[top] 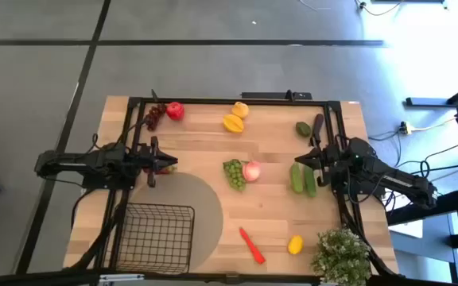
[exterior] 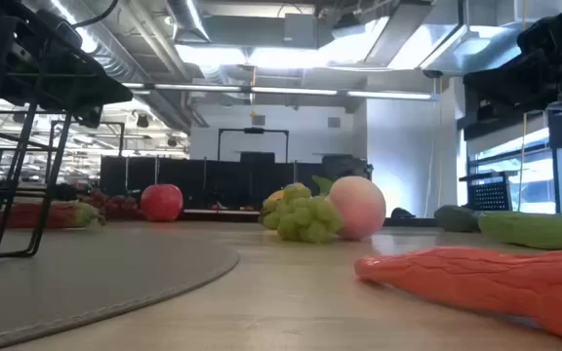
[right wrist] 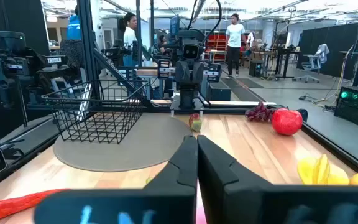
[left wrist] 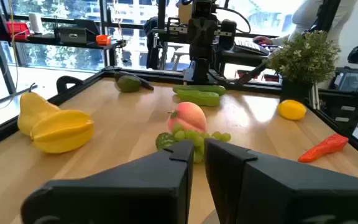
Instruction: Build produce basket
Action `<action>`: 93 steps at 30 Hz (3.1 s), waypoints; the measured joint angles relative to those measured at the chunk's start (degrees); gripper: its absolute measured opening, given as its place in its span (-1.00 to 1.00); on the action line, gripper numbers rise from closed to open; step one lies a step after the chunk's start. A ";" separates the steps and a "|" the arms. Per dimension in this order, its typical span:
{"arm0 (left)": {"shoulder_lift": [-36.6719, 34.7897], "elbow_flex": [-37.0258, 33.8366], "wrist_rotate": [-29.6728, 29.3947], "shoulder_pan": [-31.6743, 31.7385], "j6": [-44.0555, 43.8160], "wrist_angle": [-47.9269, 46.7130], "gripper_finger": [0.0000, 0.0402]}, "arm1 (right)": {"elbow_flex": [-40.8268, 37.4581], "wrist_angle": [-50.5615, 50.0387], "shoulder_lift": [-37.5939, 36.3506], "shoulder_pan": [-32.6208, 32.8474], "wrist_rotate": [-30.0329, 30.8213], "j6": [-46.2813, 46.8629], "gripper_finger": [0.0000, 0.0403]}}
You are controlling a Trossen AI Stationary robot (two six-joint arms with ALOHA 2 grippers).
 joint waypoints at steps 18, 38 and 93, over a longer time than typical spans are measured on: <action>0.00 0.02 0.00 0.02 -0.02 0.00 -0.84 | 0.00 0.00 0.02 -0.02 0.00 0.00 -1.00; 0.00 0.01 0.00 0.01 -0.01 0.00 -0.84 | 0.00 0.00 0.02 0.00 0.00 0.00 -1.00; 12.29 25.42 -5.66 0.02 9.95 -16.79 -0.84 | 0.02 2.56 0.00 -0.02 -4.54 0.00 -1.00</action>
